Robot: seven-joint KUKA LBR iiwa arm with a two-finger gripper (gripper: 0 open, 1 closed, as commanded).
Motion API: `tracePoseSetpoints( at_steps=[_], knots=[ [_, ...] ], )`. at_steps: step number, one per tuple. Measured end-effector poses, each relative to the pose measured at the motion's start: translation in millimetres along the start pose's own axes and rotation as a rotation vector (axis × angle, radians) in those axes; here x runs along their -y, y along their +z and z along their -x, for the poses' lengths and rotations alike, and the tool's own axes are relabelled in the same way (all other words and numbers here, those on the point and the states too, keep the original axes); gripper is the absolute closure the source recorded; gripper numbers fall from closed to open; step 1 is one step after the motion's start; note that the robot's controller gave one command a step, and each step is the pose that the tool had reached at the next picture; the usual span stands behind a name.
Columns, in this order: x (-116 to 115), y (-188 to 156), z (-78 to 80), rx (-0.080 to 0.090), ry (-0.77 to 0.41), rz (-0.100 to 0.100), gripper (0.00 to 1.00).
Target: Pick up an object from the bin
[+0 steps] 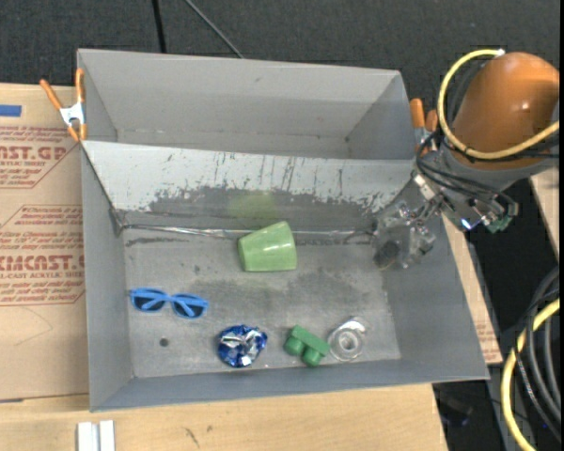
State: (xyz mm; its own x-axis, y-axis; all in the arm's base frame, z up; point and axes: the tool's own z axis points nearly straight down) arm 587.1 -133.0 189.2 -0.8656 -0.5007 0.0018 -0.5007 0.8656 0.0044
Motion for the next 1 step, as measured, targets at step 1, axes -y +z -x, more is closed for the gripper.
tracePoseSetpoints(
  at_steps=[1],
  knots=[
    [5.5,-109.4,-11.8,0.011,0.013,-0.012,1.0]
  ],
)
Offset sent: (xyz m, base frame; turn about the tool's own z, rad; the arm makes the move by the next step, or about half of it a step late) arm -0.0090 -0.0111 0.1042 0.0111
